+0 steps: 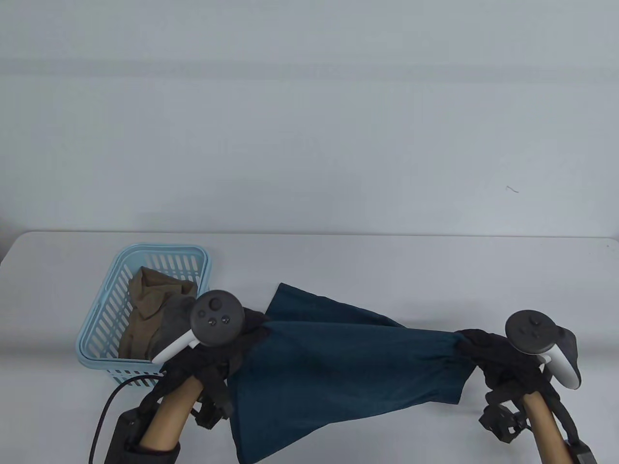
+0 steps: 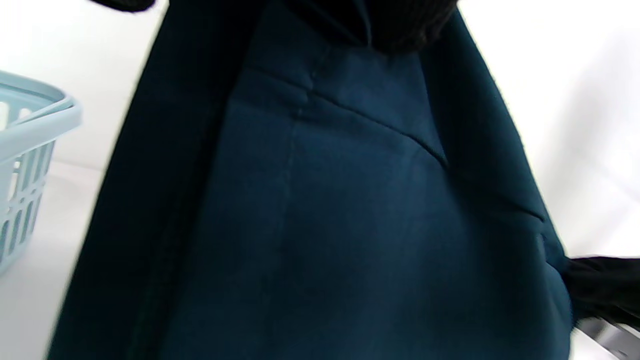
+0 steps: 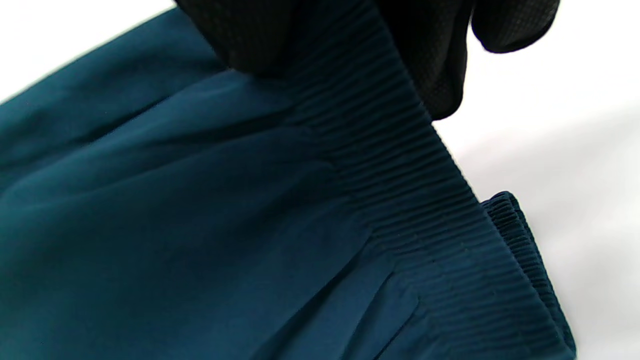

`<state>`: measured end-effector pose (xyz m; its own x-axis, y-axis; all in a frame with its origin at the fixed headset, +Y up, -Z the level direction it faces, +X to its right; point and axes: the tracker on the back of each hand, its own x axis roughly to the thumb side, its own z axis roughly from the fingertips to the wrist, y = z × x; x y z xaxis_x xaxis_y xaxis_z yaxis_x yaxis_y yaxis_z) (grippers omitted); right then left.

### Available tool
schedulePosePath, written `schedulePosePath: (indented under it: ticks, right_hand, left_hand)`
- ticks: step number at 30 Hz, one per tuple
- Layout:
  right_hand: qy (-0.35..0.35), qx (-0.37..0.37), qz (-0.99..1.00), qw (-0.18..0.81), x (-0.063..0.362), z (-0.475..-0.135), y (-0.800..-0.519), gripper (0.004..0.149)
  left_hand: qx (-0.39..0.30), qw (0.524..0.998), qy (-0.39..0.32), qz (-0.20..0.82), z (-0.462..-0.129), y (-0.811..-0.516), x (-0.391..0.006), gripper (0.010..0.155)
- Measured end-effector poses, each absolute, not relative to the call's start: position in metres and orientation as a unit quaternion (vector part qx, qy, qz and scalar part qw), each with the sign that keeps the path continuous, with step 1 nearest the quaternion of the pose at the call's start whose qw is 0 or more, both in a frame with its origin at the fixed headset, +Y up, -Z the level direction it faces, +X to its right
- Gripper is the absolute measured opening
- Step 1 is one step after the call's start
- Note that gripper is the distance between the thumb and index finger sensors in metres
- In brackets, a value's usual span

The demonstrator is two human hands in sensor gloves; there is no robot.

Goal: Roll shorts into tight roll

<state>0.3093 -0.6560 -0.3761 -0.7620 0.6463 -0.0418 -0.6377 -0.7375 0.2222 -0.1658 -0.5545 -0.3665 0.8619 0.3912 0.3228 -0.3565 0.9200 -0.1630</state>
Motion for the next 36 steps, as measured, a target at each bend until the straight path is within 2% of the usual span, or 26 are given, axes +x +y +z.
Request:
schedulePosePath:
  ticks: [4,9,12,15,20,26,31,36]
  right_hand:
    - [0.137,-0.003,0.937,0.321,0.302,-0.401,-0.666,0.047]
    - [0.134,-0.044,0.944,0.298,0.300,-0.433,-0.681,0.046]
    - [0.123,-0.089,0.944,0.294,0.305,-0.448,-0.695,0.052]
    - [0.094,-0.112,0.950,0.277,0.311,-0.452,-0.702,0.056]
    - [0.097,-0.071,0.960,0.253,0.311,-0.439,-0.704,0.059]
    - [0.125,0.002,0.971,0.206,0.277,-0.419,-0.704,0.062]
    - [0.156,0.055,0.972,0.165,0.243,-0.405,-0.710,0.062]
    - [0.168,0.072,0.977,0.112,0.221,-0.397,-0.720,0.062]
  left_hand:
    - [-0.083,0.970,-0.122,0.192,-0.414,-0.563,-0.161,0.042]
    - [-0.115,0.981,-0.057,0.144,-0.478,-0.592,-0.144,0.042]
    - [-0.097,0.988,-0.019,0.119,-0.505,-0.613,-0.130,0.052]
    - [-0.074,0.992,-0.029,0.098,-0.514,-0.629,-0.117,0.057]
    - [-0.098,0.988,-0.101,0.069,-0.499,-0.649,-0.096,0.058]
    - [-0.129,0.977,-0.158,0.059,-0.460,-0.665,-0.076,0.059]
    - [-0.141,0.968,-0.173,0.116,-0.426,-0.684,-0.063,0.059]
    - [-0.161,0.967,-0.181,0.080,-0.400,-0.711,-0.053,0.060]
